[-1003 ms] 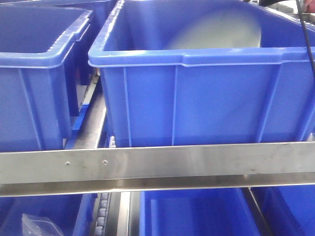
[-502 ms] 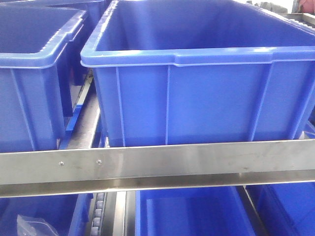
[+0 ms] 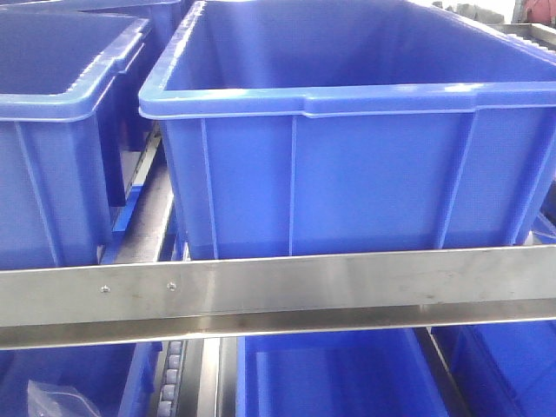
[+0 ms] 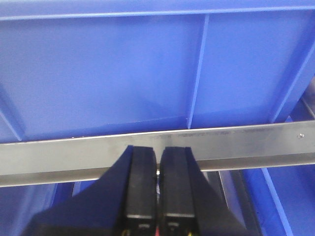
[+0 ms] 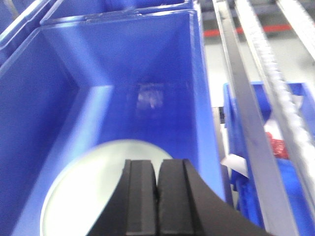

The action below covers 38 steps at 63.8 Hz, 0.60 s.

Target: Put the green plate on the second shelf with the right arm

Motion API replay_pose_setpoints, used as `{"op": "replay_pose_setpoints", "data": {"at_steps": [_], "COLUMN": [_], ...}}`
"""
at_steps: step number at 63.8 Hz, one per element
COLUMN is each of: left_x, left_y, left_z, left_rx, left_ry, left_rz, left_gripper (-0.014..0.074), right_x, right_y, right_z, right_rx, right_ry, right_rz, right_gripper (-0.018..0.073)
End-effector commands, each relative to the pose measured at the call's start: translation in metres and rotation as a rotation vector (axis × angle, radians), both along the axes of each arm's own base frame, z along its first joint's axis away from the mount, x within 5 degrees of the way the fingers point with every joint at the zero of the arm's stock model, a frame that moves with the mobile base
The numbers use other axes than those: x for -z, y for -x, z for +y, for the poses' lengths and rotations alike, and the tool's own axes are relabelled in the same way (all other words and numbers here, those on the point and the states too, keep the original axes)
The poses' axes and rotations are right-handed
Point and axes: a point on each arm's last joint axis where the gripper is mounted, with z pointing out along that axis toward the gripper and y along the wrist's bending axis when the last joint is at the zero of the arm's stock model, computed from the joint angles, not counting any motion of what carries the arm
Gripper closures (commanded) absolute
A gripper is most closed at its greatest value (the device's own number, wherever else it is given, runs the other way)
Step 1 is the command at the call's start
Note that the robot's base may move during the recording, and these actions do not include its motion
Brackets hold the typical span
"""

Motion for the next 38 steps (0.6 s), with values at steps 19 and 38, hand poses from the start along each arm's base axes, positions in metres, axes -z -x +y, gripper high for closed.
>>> {"op": "replay_pose_setpoints", "data": {"at_steps": [19, 38], "left_x": [0.008, 0.008], "left_y": [-0.001, -0.001], "left_z": [-0.001, -0.001], "left_rx": [0.017, 0.017], "left_ry": [0.006, 0.006], "left_rz": [-0.040, -0.040], "left_gripper": [0.0472, 0.0472], "right_x": [-0.009, -0.013], "right_y": [0.028, 0.027], "right_z": [-0.006, -0.007], "right_rx": [0.005, 0.019], "right_ry": [0.000, -0.005], "right_rz": [-0.103, -0.147], "right_gripper": [0.0505, 0.0505]}}
